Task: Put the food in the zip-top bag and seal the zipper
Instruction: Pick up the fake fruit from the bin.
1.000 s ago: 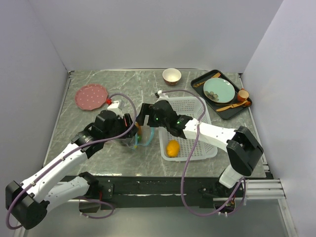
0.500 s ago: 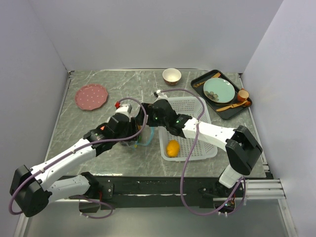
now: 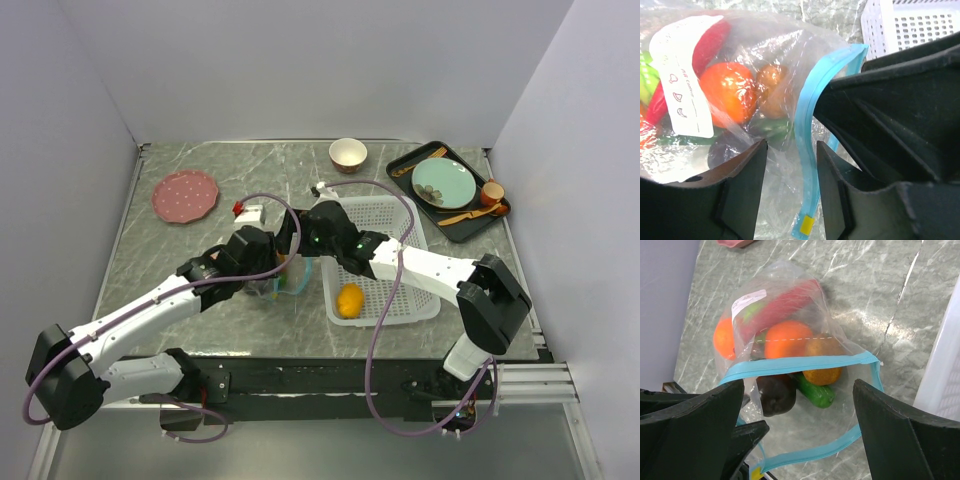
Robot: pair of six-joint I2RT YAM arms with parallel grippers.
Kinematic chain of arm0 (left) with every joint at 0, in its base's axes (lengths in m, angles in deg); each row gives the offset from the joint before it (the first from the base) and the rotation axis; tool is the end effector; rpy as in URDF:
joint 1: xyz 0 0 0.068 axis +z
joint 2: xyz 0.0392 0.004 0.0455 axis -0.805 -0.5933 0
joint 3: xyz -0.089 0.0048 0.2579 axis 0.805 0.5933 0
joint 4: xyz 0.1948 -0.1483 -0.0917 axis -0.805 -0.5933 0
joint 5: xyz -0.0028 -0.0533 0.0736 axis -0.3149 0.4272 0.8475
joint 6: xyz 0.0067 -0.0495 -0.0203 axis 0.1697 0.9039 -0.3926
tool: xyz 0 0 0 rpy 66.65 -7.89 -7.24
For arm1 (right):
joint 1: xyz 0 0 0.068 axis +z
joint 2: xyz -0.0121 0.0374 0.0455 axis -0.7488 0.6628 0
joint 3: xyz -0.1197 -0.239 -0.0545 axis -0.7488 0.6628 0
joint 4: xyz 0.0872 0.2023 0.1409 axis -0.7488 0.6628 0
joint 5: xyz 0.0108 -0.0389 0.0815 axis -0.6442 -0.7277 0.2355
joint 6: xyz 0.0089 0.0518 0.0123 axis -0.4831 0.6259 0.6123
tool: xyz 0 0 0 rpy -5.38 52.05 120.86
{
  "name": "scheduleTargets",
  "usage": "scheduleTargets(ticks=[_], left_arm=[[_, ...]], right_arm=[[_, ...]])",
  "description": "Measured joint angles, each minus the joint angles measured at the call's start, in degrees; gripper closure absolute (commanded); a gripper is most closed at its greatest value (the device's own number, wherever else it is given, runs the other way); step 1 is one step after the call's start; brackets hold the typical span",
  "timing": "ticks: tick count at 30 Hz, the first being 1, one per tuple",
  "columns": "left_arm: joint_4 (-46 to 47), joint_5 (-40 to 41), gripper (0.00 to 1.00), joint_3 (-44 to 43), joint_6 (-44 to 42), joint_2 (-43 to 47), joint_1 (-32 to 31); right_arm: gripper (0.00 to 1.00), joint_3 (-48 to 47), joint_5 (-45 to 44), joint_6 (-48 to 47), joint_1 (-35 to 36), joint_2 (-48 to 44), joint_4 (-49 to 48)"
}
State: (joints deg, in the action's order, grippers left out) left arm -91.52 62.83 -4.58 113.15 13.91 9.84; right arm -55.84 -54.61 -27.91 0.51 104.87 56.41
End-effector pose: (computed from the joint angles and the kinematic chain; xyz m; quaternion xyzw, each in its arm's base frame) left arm 0.1792 -0.1542 0.2674 -0.0242 0.8980 -0.1425 0.4156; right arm 0.2465 0.2800 0.2583 -0.0471 0.8603 0.3375 0.3791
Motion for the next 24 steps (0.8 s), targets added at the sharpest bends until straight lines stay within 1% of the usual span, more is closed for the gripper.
scheduleTargets(ticks=[4, 7, 14, 21, 24], left_arm=[[-0.02, 1.07, 0.64, -0.28, 0.37, 0.0, -0.13], [-0.24, 2.14, 0.67, -0.83, 0.79, 0.0, -0.15], [-0.35, 3.34, 0.7, -1.88, 0.98, 0.0, -0.2], [-0.35, 3.39, 0.82, -2.05, 0.98, 0.02, -0.2], [-0.37, 3.41, 0.84, -2.1, 0.98, 0.0, -0.2]], right_arm=[[0.04, 0.0, 0.09, 0.0, -0.02, 0.0, 0.0], [0.04, 0.0, 0.09, 0.0, -0.02, 0.0, 0.0], [0.04, 0.0, 0.02, -0.15, -0.07, -0.02, 0.09], [0.04, 0.04, -0.11, -0.22, -0.39, -0.42, 0.28], [0.04, 0.09, -0.13, -0.22, -0.63, -0.81, 0.35]])
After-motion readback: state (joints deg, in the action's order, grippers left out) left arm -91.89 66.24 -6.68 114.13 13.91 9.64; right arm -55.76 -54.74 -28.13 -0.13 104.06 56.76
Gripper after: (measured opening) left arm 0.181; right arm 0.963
